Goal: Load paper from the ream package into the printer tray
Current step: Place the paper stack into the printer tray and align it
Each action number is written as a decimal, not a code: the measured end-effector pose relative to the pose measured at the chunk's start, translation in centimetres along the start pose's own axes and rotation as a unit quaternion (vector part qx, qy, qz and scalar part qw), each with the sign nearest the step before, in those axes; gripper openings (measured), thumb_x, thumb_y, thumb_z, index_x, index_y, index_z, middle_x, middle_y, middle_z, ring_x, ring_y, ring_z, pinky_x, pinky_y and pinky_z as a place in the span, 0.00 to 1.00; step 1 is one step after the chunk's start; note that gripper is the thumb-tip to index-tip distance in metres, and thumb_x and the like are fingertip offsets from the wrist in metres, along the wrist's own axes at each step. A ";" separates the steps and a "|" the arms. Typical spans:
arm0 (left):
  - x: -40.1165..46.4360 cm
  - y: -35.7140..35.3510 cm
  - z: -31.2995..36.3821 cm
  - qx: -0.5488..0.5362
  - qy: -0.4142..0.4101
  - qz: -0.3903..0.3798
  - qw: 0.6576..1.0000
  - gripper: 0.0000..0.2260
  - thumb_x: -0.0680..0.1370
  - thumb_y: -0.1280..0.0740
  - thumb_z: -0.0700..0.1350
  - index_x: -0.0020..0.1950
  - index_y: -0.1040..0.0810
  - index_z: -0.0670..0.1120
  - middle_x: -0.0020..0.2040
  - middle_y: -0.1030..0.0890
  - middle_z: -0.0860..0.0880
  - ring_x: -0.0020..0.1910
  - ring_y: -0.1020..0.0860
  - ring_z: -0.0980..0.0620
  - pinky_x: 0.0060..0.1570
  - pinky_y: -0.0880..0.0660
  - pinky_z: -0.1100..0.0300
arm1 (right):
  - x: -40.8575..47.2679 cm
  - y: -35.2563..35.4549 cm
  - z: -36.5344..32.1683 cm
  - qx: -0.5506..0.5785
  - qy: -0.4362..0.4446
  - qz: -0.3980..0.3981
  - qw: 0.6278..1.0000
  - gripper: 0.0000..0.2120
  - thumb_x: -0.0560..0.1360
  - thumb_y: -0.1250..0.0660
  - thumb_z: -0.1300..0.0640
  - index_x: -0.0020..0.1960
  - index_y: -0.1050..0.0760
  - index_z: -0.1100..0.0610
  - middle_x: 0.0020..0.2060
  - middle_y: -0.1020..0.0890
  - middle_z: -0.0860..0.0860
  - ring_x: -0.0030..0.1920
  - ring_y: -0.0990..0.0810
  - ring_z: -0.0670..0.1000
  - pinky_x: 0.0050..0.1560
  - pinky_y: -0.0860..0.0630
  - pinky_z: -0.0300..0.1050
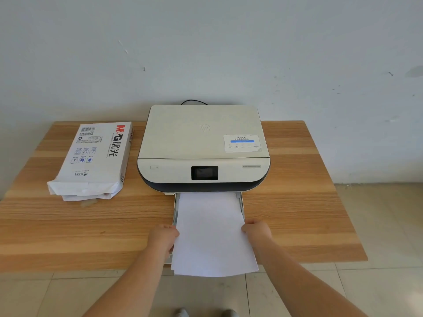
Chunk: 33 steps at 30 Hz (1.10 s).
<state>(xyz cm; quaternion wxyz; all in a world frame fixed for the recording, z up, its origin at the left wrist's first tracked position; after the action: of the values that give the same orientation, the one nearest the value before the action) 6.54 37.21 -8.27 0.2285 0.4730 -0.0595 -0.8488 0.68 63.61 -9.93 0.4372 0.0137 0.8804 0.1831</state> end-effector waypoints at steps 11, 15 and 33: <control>0.6 -0.3 -0.3 0.042 -0.006 0.018 0.999 0.09 0.70 0.36 0.32 0.46 0.22 0.42 0.46 0.20 0.40 0.46 0.20 0.39 0.49 0.20 0.42 | -0.3 -0.3 0.7 0.026 0.015 0.032 0.999 0.15 0.72 0.40 0.65 0.53 0.24 0.52 0.47 0.18 0.53 0.46 0.18 0.57 0.43 0.21 0.48; 0.1 -0.4 -0.1 0.041 -0.048 0.032 0.998 0.09 0.72 0.35 0.32 0.48 0.22 0.44 0.45 0.20 0.42 0.43 0.21 0.42 0.39 0.21 0.51 | -0.3 -0.6 0.5 0.029 0.028 0.033 0.999 0.15 0.73 0.40 0.67 0.56 0.25 0.53 0.48 0.19 0.53 0.40 0.21 0.54 0.35 0.26 0.43; 2.0 -1.3 1.5 0.171 -0.125 0.075 0.974 0.10 0.75 0.38 0.32 0.51 0.24 0.44 0.48 0.22 0.44 0.44 0.24 0.46 0.35 0.27 0.57 | 0.2 -1.4 -1.7 -0.142 0.151 0.076 0.975 0.21 0.75 0.42 0.70 0.64 0.25 0.56 0.60 0.26 0.54 0.54 0.25 0.52 0.49 0.27 0.42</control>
<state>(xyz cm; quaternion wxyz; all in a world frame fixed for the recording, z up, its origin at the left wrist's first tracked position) 3.95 37.34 -9.37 0.1977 0.3891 -0.2668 -0.8593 -0.58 61.83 -9.62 0.2817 -0.0091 0.8976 0.3389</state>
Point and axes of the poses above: each hand's wrist, its own x-axis towards the middle knuckle, its own y-axis out of the back of the hand, z = x × y, the point moved 2 cm from there along x, towards the middle knuckle
